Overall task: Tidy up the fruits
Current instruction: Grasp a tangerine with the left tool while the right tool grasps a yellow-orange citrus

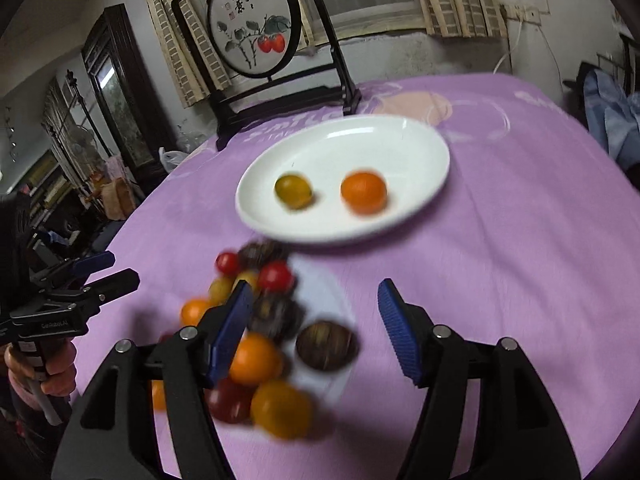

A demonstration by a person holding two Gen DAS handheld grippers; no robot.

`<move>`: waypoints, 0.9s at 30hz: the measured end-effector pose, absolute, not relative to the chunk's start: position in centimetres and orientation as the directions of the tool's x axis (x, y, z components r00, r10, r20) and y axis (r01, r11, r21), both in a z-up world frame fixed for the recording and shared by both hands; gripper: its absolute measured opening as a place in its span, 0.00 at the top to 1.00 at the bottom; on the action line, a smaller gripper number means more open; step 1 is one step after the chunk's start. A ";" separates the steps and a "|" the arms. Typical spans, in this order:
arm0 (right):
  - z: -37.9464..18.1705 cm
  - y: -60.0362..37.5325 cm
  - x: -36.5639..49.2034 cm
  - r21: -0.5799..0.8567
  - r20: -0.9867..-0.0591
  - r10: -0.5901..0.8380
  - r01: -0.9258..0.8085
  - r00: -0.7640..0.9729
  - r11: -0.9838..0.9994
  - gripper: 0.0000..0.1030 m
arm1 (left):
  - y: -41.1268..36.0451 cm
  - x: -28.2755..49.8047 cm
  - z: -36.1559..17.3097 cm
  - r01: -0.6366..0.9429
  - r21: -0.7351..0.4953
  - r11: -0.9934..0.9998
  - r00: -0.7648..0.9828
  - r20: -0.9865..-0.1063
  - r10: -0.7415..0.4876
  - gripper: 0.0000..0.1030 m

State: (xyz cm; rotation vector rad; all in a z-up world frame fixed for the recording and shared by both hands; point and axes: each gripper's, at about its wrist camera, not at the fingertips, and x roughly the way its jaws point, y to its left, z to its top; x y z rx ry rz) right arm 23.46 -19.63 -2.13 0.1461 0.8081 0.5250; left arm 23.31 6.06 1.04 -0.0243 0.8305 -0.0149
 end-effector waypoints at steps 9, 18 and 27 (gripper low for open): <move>-3.8 -19.1 19.7 0.356 -0.684 0.525 -0.396 0.506 0.846 0.36 | 5.6 12.5 -2.2 0.090 -0.086 0.992 0.683 -0.720 -0.124 0.04; -4.7 -19.2 20.1 0.356 -0.714 0.503 -0.366 0.487 0.860 0.49 | 2.7 10.8 -3.8 0.198 -0.056 0.979 0.684 -0.707 -0.179 0.04; -4.8 -17.5 19.7 0.274 -0.749 0.458 -0.406 0.479 0.872 0.59 | 2.9 10.7 -3.9 0.214 -0.076 0.974 0.676 -0.708 -0.203 0.04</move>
